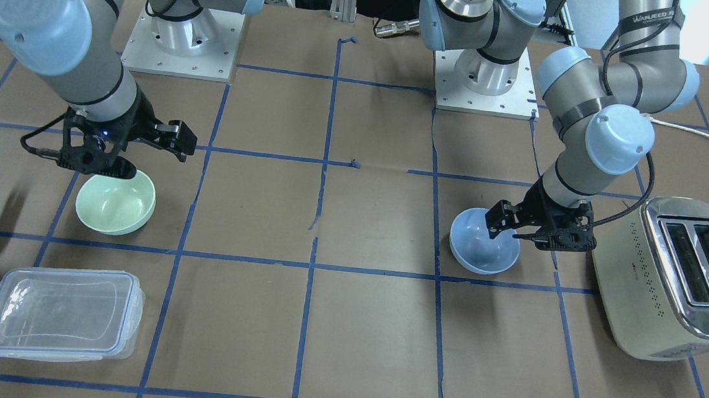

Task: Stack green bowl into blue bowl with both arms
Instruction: 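Grasp the light blue bowl with the left gripper while the right grasps the green bowl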

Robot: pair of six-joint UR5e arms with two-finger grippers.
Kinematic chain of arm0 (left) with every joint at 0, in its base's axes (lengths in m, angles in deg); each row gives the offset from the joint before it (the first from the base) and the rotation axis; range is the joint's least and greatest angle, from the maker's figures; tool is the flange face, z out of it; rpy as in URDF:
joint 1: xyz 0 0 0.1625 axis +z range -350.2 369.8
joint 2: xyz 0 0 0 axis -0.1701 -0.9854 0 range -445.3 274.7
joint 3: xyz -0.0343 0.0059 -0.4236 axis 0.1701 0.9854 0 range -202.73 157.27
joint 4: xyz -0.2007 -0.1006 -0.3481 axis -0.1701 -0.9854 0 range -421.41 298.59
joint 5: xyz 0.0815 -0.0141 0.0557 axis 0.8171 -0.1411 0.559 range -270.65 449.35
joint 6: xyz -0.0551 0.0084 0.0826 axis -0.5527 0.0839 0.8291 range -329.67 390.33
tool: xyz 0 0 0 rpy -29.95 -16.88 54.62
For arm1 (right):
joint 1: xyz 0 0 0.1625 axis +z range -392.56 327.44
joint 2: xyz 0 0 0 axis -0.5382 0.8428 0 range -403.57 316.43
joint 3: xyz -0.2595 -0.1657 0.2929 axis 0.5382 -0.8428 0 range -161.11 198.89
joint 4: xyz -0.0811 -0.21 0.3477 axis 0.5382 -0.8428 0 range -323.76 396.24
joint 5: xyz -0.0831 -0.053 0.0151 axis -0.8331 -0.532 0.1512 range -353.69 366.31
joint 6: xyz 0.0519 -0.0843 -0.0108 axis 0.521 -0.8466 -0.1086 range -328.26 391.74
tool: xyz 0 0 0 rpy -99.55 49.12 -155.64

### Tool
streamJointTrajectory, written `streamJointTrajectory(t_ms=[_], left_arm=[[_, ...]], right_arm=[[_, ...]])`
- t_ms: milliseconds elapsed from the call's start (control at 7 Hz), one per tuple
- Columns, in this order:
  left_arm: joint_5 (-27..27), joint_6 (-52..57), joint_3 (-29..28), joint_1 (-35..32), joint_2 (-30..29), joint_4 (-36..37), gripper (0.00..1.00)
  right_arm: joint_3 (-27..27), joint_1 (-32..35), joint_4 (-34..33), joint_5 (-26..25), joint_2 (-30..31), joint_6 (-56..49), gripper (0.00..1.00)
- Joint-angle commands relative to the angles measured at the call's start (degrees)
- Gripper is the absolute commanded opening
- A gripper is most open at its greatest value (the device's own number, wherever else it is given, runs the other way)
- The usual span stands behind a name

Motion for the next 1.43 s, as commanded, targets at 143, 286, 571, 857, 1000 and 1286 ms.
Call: streamJointTrajectory(t_ms=[143,286,571,857,1000,1286], left_arm=[[-0.02,5.67,1.6,0.77,-3.38,3.18,0.0],[-0.8,6.24,1.69,0.77,-2.43,2.49,0.0],[-4.32,6.07,0.72,-0.36,-0.67,0.73,0.0],[-13.17,-5.63,-5.65,-5.69,-1.52,-5.14,0.0],[-13.55,-14.85,-8.48,-14.0,-2.67,-4.56,0.0],[-14.16,-31.4,-11.83,-24.07,-8.62,-0.19,0.0]], right_arm=[[12.74,-0.24,-17.92,-0.25,-1.38,-7.19,1.0],[13.82,-0.24,-20.75,-4.16,-1.47,-10.52,1.0],[14.79,-0.24,-21.13,-8.16,-2.17,-21.23,1.0],[16.98,-0.42,-24.19,-8.07,-3.75,-21.54,1.0],[18.04,-0.42,-26.73,-8.07,-4.54,-21.54,1.0],[21.55,-2.34,-31.91,-7.98,-4.73,-23.2,1.0]])
